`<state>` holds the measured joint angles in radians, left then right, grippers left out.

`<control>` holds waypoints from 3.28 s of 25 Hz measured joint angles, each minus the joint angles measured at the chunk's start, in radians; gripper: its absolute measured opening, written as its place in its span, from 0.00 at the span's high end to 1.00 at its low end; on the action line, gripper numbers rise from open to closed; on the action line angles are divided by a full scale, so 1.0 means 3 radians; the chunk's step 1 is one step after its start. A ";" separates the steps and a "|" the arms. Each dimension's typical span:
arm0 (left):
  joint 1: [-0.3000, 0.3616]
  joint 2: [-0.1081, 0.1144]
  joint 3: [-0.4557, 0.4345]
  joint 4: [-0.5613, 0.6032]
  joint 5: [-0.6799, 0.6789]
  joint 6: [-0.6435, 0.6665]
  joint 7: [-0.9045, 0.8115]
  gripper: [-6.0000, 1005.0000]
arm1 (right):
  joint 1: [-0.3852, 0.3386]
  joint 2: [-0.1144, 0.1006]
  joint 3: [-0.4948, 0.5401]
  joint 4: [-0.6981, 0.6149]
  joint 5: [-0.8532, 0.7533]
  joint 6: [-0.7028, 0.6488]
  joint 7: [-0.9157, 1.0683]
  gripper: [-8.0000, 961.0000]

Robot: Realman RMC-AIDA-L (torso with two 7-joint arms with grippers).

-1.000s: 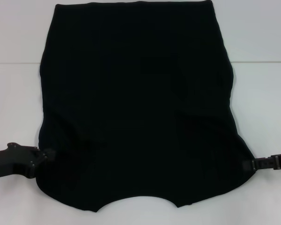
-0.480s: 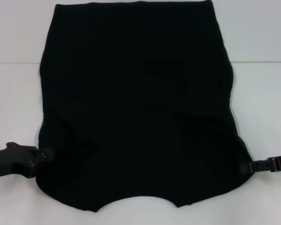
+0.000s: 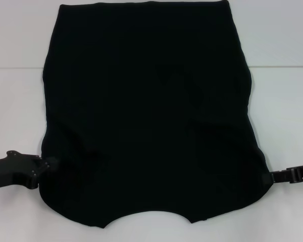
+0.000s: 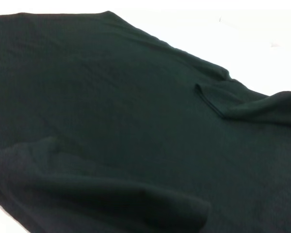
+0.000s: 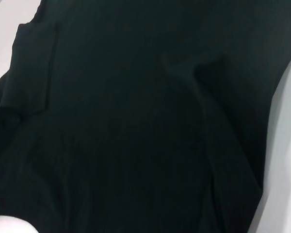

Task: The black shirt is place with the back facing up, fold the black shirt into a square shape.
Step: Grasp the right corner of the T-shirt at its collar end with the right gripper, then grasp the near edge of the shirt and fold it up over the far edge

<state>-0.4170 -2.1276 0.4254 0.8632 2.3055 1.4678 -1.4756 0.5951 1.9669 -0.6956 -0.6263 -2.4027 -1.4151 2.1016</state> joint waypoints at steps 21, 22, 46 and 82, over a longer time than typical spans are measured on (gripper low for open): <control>0.0119 -0.0026 -0.0278 0.0033 -0.0034 0.0188 -0.0294 0.97 | -0.0195 -0.0029 0.0520 0.0017 0.0032 -0.0455 -0.0637 0.93; 0.0123 -0.0021 -0.0346 0.0028 -0.0035 0.0239 -0.0299 0.97 | -0.0227 -0.0032 0.0564 0.0017 0.0033 -0.0502 -0.0683 0.93; 0.0506 -0.0001 -0.0821 0.0249 0.0184 0.1436 -0.0466 0.97 | -0.1074 -0.0094 0.0971 0.0004 -0.0009 -0.1488 -0.1566 0.93; -0.1606 0.0396 -0.0062 -0.0976 0.0142 -0.1938 -0.0711 0.97 | 0.0668 -0.0097 0.1441 0.0517 0.0236 0.1118 -0.0750 0.92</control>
<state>-0.8989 -2.0088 0.4068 0.5703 2.3481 0.8863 -1.6890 0.7956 1.9379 -0.2634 -0.4714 -2.3318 -1.0797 1.8766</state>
